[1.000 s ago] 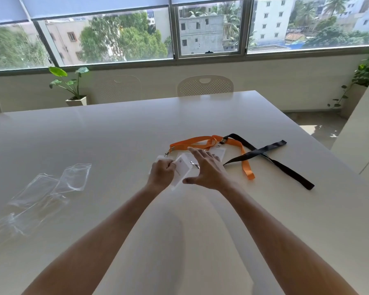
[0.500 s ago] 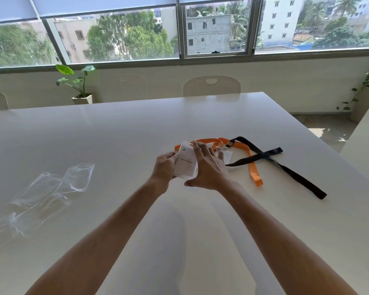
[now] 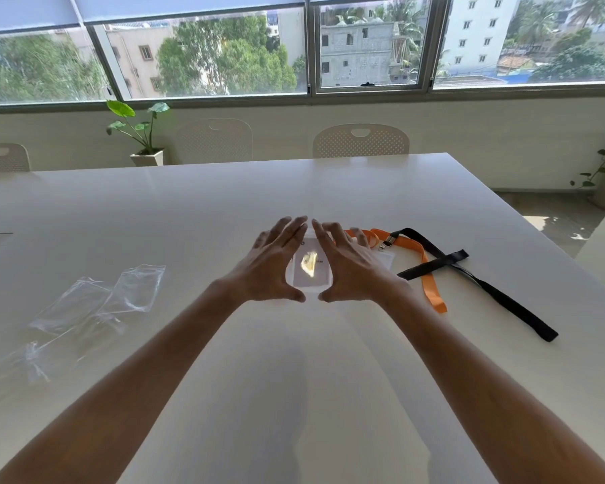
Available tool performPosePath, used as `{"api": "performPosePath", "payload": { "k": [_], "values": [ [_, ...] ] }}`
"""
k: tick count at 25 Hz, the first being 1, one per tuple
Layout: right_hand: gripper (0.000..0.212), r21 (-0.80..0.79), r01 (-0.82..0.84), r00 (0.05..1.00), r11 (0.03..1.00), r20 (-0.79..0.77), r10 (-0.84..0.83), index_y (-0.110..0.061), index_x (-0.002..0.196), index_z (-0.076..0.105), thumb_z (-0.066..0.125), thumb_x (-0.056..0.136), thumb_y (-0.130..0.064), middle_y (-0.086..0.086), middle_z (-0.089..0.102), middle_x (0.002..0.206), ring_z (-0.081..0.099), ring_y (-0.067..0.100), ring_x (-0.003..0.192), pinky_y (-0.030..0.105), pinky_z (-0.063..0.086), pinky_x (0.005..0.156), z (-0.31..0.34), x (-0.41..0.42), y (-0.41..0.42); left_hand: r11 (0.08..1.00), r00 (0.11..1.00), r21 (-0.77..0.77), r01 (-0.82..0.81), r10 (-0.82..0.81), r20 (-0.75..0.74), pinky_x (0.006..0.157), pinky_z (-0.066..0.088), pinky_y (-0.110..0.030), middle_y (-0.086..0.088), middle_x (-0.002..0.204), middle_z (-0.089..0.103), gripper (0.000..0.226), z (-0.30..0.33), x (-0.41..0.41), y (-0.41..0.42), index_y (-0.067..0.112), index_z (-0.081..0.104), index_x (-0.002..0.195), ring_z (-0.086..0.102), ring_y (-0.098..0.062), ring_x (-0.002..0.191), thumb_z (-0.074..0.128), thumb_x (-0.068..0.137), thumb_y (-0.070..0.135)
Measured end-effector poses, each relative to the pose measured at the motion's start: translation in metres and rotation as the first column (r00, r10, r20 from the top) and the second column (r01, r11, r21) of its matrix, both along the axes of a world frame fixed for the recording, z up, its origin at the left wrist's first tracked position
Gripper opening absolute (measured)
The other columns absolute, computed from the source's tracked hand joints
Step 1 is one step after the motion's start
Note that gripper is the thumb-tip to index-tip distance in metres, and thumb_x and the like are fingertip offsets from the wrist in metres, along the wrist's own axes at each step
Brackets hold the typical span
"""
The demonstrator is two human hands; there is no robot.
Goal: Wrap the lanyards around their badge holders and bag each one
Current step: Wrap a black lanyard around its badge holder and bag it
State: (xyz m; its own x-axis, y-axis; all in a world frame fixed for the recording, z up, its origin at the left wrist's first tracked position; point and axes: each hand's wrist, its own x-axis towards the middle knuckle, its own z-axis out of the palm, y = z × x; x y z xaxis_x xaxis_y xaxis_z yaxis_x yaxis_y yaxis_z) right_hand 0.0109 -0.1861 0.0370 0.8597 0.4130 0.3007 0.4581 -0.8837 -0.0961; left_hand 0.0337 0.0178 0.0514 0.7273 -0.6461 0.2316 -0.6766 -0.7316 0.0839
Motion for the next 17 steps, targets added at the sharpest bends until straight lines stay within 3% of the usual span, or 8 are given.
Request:
{"api": "performPosePath", "payload": {
  "k": [2,4,6,7,10,14,16,17],
  "values": [
    [0.137,0.071,-0.029,1.000,0.997,-0.004,0.030,-0.015,0.152,-0.004,0.085,0.054,-0.051,0.009,0.022,0.145,0.028,0.029,0.132,0.052,0.015,0.116,0.001,0.002,0.000,1.000,0.997,0.014,0.022,-0.023,0.075,0.118,0.014,-0.047,-0.007,0.159,0.009,0.128,0.006,-0.002,-0.001,0.006,0.007,0.150,-0.003,-0.021,0.146,0.081,0.058,0.056],
    [0.133,0.366,-0.044,0.986,0.929,-0.132,0.099,-0.019,0.152,0.001,0.089,0.055,-0.045,0.007,0.027,0.145,0.031,0.025,0.130,0.046,0.025,0.112,0.006,0.003,-0.003,0.999,0.992,-0.014,0.039,-0.037,0.125,0.116,0.020,-0.045,-0.013,0.155,0.022,0.121,0.009,-0.004,-0.003,0.000,0.019,0.148,0.010,-0.024,0.146,0.083,0.058,0.052],
    [0.116,0.689,0.033,0.921,0.724,-0.302,0.246,-0.025,0.151,0.011,0.087,0.064,-0.033,0.004,0.034,0.146,0.038,0.018,0.128,0.044,0.035,0.110,0.008,0.002,-0.010,0.996,0.994,-0.085,0.027,-0.018,0.108,0.117,0.020,-0.040,-0.014,0.155,0.023,0.120,0.011,-0.007,-0.004,0.000,0.022,0.147,0.015,-0.025,0.144,0.084,0.057,0.050],
    [0.102,0.770,0.084,0.882,0.632,-0.353,0.313,-0.027,0.149,0.020,0.084,0.069,-0.028,0.003,0.041,0.144,0.042,0.016,0.128,0.047,0.037,0.110,0.007,0.001,-0.015,0.992,0.996,-0.124,0.017,-0.006,0.091,0.117,0.018,-0.037,-0.013,0.155,0.022,0.120,0.012,-0.008,-0.004,0.001,0.021,0.147,0.016,-0.025,0.144,0.085,0.057,0.048],
    [0.065,0.903,0.173,0.795,0.393,-0.364,0.485,-0.026,0.136,0.046,0.065,0.076,-0.012,0.001,0.059,0.132,0.052,0.017,0.125,0.046,0.040,0.107,-0.003,-0.001,-0.022,0.984,0.997,-0.179,0.015,-0.002,0.071,0.114,0.013,-0.027,-0.010,0.157,0.018,0.120,0.016,-0.009,-0.008,0.003,0.018,0.148,0.017,-0.024,0.143,0.085,0.058,0.047],
    [0.064,0.963,0.255,0.752,0.084,-0.252,0.610,-0.016,0.130,0.056,0.051,0.068,0.000,0.008,0.066,0.120,0.060,0.021,0.113,0.038,0.041,0.098,-0.010,0.002,-0.022,0.983,0.996,-0.179,0.035,-0.021,0.081,0.114,0.014,-0.028,-0.010,0.157,0.017,0.121,0.023,-0.012,-0.014,0.004,0.018,0.149,0.018,-0.025,0.143,0.085,0.058,0.046],
    [0.054,0.960,0.278,0.767,0.012,-0.230,0.599,-0.016,0.123,0.062,0.051,0.072,-0.001,0.009,0.068,0.112,0.062,0.023,0.108,0.039,0.042,0.096,-0.013,0.002,-0.023,0.977,0.997,-0.214,0.025,-0.009,0.074,0.112,0.017,-0.029,-0.010,0.157,0.019,0.120,0.025,-0.014,-0.016,0.003,0.019,0.148,0.022,-0.026,0.141,0.086,0.058,0.046],
    [0.043,0.964,0.263,0.784,0.023,-0.228,0.577,-0.017,0.118,0.066,0.054,0.080,-0.001,0.009,0.070,0.109,0.063,0.023,0.106,0.037,0.045,0.093,-0.016,0.002,-0.022,0.974,0.997,-0.227,0.022,-0.004,0.081,0.112,0.019,-0.029,-0.010,0.156,0.020,0.120,0.026,-0.014,-0.016,0.003,0.020,0.148,0.024,-0.027,0.140,0.086,0.058,0.046]
  ]
}}
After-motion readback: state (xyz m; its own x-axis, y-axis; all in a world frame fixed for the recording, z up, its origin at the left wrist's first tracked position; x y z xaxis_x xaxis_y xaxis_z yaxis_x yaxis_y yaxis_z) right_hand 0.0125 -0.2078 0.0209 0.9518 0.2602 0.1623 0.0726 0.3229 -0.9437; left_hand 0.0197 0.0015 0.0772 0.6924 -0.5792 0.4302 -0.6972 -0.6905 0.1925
